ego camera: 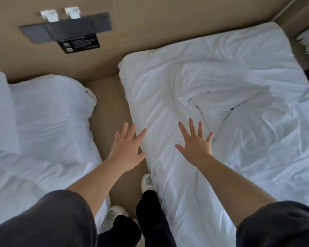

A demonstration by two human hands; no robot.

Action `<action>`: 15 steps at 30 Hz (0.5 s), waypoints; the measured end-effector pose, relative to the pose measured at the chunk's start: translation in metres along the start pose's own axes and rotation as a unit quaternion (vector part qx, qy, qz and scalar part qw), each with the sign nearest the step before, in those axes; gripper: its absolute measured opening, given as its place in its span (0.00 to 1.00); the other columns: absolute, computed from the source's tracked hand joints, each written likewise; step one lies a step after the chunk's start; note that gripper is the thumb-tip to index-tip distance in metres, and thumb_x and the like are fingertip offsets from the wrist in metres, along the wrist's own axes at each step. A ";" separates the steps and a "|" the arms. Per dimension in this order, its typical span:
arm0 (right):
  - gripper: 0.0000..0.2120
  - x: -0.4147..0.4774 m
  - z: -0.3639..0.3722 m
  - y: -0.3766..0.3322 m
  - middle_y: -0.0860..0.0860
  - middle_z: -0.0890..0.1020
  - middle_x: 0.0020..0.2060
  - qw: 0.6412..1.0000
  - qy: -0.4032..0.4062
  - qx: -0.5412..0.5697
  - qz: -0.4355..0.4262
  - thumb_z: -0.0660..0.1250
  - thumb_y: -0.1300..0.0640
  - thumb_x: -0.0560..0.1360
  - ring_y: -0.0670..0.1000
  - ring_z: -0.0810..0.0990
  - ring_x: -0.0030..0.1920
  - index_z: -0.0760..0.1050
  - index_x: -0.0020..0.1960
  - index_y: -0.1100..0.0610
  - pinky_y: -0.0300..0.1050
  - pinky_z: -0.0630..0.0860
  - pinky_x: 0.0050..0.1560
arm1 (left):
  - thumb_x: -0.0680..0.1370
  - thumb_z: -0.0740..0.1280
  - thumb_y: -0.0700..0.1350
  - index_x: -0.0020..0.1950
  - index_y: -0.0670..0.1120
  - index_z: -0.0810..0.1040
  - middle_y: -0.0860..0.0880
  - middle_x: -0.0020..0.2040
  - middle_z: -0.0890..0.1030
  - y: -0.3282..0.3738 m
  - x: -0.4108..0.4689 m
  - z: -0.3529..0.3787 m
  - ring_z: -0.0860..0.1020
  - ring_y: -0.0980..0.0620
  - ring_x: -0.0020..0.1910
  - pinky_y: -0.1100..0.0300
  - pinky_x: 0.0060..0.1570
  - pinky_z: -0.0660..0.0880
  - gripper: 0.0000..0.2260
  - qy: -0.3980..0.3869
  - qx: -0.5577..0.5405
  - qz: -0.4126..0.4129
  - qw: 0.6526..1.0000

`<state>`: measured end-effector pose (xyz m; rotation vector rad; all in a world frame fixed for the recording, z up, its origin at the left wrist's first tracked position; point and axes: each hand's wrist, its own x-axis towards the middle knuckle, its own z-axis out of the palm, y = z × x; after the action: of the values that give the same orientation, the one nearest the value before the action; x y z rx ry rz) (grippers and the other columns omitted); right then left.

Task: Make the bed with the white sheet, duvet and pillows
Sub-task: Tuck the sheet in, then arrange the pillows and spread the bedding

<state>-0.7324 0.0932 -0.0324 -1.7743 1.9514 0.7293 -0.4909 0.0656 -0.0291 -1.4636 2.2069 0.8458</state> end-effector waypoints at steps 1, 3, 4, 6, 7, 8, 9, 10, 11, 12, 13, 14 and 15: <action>0.39 0.003 0.003 0.016 0.52 0.32 0.77 1.000 -0.005 0.012 0.017 0.51 0.35 0.80 0.62 0.36 0.77 0.28 0.76 0.44 0.73 0.51 0.71 | 0.80 0.57 0.59 0.79 0.57 0.39 0.46 0.79 0.37 0.012 0.014 -0.003 0.33 0.43 0.76 0.42 0.75 0.42 0.34 -0.012 0.008 0.012 1.000; 0.39 0.008 0.010 0.050 0.52 0.34 0.78 0.997 -0.021 0.043 0.056 0.52 0.35 0.79 0.62 0.36 0.78 0.29 0.77 0.44 0.74 0.51 0.71 | 0.80 0.57 0.60 0.78 0.57 0.38 0.47 0.79 0.36 0.039 0.047 -0.006 0.33 0.43 0.76 0.43 0.75 0.42 0.35 -0.040 0.031 0.037 0.998; 0.39 0.009 0.014 0.066 0.52 0.35 0.78 0.995 -0.029 0.062 0.075 0.53 0.36 0.79 0.62 0.37 0.78 0.30 0.77 0.44 0.74 0.51 0.70 | 0.80 0.57 0.60 0.78 0.57 0.38 0.47 0.79 0.36 0.053 0.063 -0.007 0.32 0.44 0.76 0.43 0.75 0.42 0.35 -0.052 0.045 0.050 0.996; 0.40 0.013 0.022 0.092 0.52 0.35 0.78 0.988 -0.048 0.096 0.107 0.55 0.37 0.79 0.62 0.37 0.78 0.31 0.78 0.44 0.74 0.50 0.70 | 0.80 0.58 0.60 0.78 0.57 0.38 0.46 0.79 0.36 0.077 0.093 -0.008 0.32 0.43 0.76 0.42 0.75 0.42 0.36 -0.073 0.070 0.075 0.992; 0.40 0.017 0.026 0.102 0.52 0.35 0.78 0.985 -0.056 0.112 0.120 0.56 0.37 0.79 0.62 0.37 0.78 0.32 0.78 0.44 0.74 0.51 0.70 | 0.80 0.58 0.59 0.79 0.56 0.38 0.46 0.79 0.36 0.088 0.108 -0.009 0.33 0.43 0.76 0.42 0.75 0.42 0.36 -0.086 0.082 0.087 0.989; 0.40 0.021 0.029 0.110 0.52 0.35 0.78 0.981 -0.063 0.127 0.134 0.57 0.37 0.79 0.62 0.37 0.78 0.32 0.78 0.44 0.75 0.51 0.70 | 0.80 0.58 0.59 0.79 0.56 0.38 0.46 0.79 0.36 0.098 0.123 -0.010 0.33 0.43 0.76 0.43 0.75 0.41 0.36 -0.099 0.094 0.099 0.986; 0.41 0.026 0.031 0.118 0.52 0.36 0.78 0.976 -0.068 0.143 0.148 0.57 0.37 0.79 0.62 0.37 0.78 0.32 0.78 0.43 0.75 0.51 0.70 | 0.80 0.59 0.59 0.79 0.56 0.38 0.46 0.79 0.36 0.106 0.138 -0.010 0.33 0.43 0.76 0.43 0.75 0.41 0.36 -0.111 0.105 0.111 0.982; 0.41 0.032 0.033 0.124 0.52 0.36 0.78 0.972 -0.072 0.158 0.161 0.58 0.37 0.79 0.62 0.37 0.78 0.32 0.78 0.43 0.74 0.51 0.70 | 0.80 0.59 0.58 0.79 0.56 0.38 0.46 0.79 0.37 0.112 0.154 -0.012 0.33 0.43 0.76 0.43 0.75 0.41 0.36 -0.119 0.118 0.122 0.978; 0.42 0.039 0.034 0.130 0.52 0.36 0.78 0.967 -0.076 0.170 0.173 0.59 0.37 0.78 0.62 0.37 0.78 0.32 0.78 0.43 0.74 0.51 0.70 | 0.80 0.60 0.58 0.79 0.56 0.39 0.45 0.79 0.37 0.117 0.171 -0.013 0.33 0.43 0.76 0.43 0.75 0.42 0.36 -0.125 0.134 0.135 0.974; 0.42 0.047 0.035 0.135 0.52 0.36 0.78 0.963 -0.082 0.180 0.184 0.59 0.37 0.78 0.62 0.37 0.78 0.32 0.78 0.43 0.74 0.51 0.69 | 0.80 0.61 0.57 0.79 0.55 0.39 0.45 0.79 0.37 0.121 0.190 -0.015 0.34 0.43 0.77 0.43 0.75 0.42 0.37 -0.129 0.152 0.149 0.969; 0.43 0.057 0.035 0.141 0.52 0.37 0.78 0.958 -0.087 0.190 0.195 0.60 0.37 0.78 0.62 0.37 0.78 0.32 0.78 0.43 0.74 0.52 0.69 | 0.79 0.62 0.57 0.79 0.55 0.40 0.45 0.79 0.38 0.123 0.211 -0.018 0.34 0.43 0.77 0.42 0.75 0.43 0.37 -0.133 0.171 0.161 0.963; 0.43 0.069 0.035 0.146 0.52 0.37 0.79 0.953 -0.089 0.203 0.207 0.61 0.38 0.78 0.62 0.37 0.78 0.32 0.78 0.43 0.74 0.52 0.70 | 0.79 0.62 0.56 0.79 0.54 0.40 0.45 0.79 0.38 0.126 0.234 -0.022 0.35 0.43 0.77 0.42 0.75 0.43 0.38 -0.135 0.192 0.172 0.957; 0.44 0.082 0.036 0.151 0.52 0.38 0.79 0.947 -0.090 0.215 0.219 0.62 0.38 0.77 0.62 0.37 0.78 0.32 0.78 0.43 0.74 0.52 0.70 | 0.78 0.64 0.56 0.79 0.53 0.41 0.45 0.79 0.39 0.127 0.259 -0.025 0.35 0.43 0.77 0.42 0.75 0.44 0.39 -0.134 0.217 0.184 0.949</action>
<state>-0.8935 0.0602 -0.0939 -0.9968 2.1908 0.5183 -0.7097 -0.0965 -0.1271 -0.7033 2.2921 0.5679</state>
